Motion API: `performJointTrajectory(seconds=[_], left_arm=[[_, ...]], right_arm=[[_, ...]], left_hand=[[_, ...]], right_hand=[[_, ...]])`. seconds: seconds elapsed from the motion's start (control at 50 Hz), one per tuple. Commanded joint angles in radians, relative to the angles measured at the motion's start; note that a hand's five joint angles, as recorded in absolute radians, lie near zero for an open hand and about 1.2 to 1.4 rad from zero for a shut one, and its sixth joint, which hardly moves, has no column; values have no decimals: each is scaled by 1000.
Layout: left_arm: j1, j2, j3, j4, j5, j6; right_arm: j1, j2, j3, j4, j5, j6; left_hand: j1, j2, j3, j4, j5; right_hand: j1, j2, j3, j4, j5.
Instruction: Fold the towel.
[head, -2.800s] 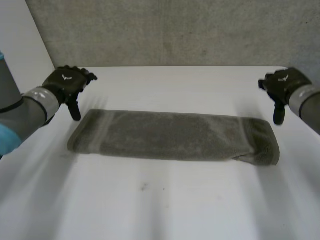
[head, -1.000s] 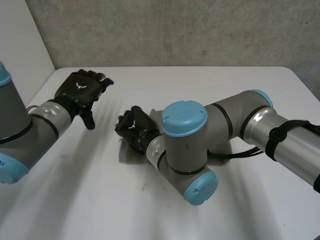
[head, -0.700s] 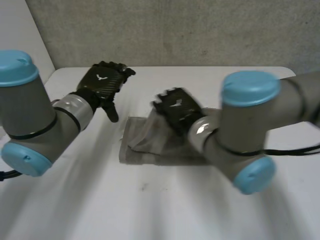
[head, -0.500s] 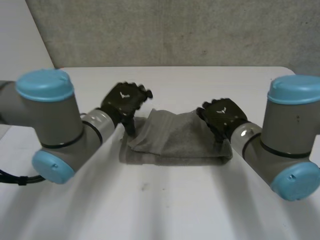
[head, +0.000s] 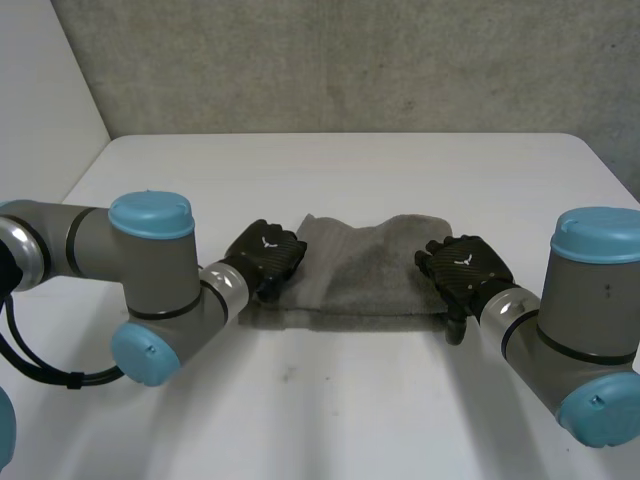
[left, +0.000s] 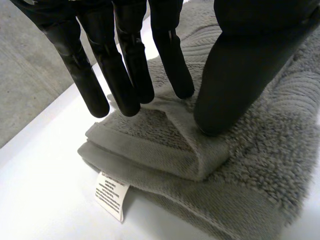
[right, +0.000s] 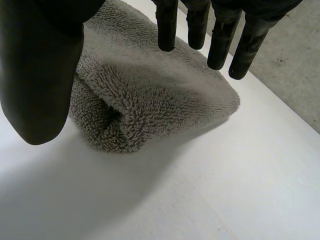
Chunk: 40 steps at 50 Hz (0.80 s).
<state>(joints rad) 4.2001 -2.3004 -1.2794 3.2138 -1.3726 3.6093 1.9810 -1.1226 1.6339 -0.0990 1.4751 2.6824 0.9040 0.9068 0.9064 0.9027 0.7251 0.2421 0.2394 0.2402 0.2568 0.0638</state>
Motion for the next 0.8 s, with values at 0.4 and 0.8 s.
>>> performJointTrajectory(seconds=[0.4,0.8], left_arm=[[0,145,-227,6,-13,0],[52,412,-284,-2,-131,-12]], right_arm=[[10,52,41,-148,7,-3],[54,76,-199,-146,56,-430]], left_hand=[[478,475,476,479,483],[-623,-625,-625,-621,-618]], right_hand=[[623,625,625,608,626],[1154,1157,1156,1139,1158]])
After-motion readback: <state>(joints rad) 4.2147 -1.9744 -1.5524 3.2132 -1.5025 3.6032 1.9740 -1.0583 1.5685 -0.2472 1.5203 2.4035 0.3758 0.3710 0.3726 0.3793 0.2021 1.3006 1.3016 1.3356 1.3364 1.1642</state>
